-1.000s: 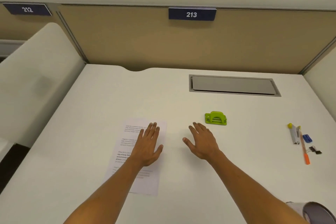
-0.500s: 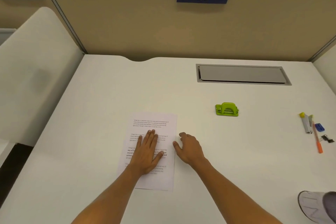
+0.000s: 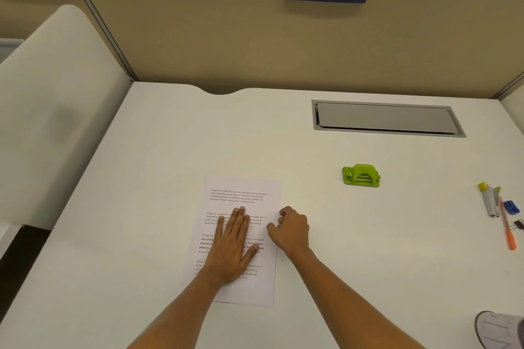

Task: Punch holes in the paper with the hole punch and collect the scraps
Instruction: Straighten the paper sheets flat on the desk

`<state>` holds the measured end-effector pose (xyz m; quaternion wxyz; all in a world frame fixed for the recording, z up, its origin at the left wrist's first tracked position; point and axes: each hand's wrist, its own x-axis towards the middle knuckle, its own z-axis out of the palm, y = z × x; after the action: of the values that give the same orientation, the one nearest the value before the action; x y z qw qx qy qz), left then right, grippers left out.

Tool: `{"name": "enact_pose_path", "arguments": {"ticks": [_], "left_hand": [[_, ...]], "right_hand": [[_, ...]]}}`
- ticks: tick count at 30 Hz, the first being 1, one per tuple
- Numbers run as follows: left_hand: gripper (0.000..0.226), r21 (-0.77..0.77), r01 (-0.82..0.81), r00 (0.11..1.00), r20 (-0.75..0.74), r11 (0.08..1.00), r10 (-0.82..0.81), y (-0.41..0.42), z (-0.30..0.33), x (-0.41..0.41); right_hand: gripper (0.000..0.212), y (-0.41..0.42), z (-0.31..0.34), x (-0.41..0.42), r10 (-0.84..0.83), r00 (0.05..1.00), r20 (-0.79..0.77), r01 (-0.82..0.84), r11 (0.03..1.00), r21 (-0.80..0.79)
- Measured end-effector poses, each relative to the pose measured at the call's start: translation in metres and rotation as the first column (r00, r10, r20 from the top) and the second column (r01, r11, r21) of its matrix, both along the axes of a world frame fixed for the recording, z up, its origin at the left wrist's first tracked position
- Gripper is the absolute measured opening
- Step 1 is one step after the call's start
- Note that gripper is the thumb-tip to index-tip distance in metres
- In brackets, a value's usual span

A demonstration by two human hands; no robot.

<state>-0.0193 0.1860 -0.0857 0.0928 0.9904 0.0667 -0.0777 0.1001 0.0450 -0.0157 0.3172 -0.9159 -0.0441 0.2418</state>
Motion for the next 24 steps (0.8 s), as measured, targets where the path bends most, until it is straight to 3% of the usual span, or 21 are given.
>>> {"name": "enact_pose_path", "arguments": {"ticks": [7,15,24], "left_hand": [[0.075,-0.015,-0.005,1.000,0.018,1.000,0.005,0.000,-0.002,-0.002],[0.075,-0.010,-0.013,1.000,0.014,1.000,0.013,-0.001,-0.004,-0.002],[0.076,-0.027,-0.013,0.999,0.045,1.000,0.014,-0.002,-0.003,-0.002]], "right_hand": [[0.044,0.002,0.003,0.005,-0.064,0.992,-0.107,0.071,0.995,0.066],[0.016,0.001,-0.004,0.014,0.013,0.986,-0.163,0.002,0.996,0.090],[0.012,-0.005,0.000,0.026,0.078,0.975,-0.207,-0.062,0.995,0.081]]}}
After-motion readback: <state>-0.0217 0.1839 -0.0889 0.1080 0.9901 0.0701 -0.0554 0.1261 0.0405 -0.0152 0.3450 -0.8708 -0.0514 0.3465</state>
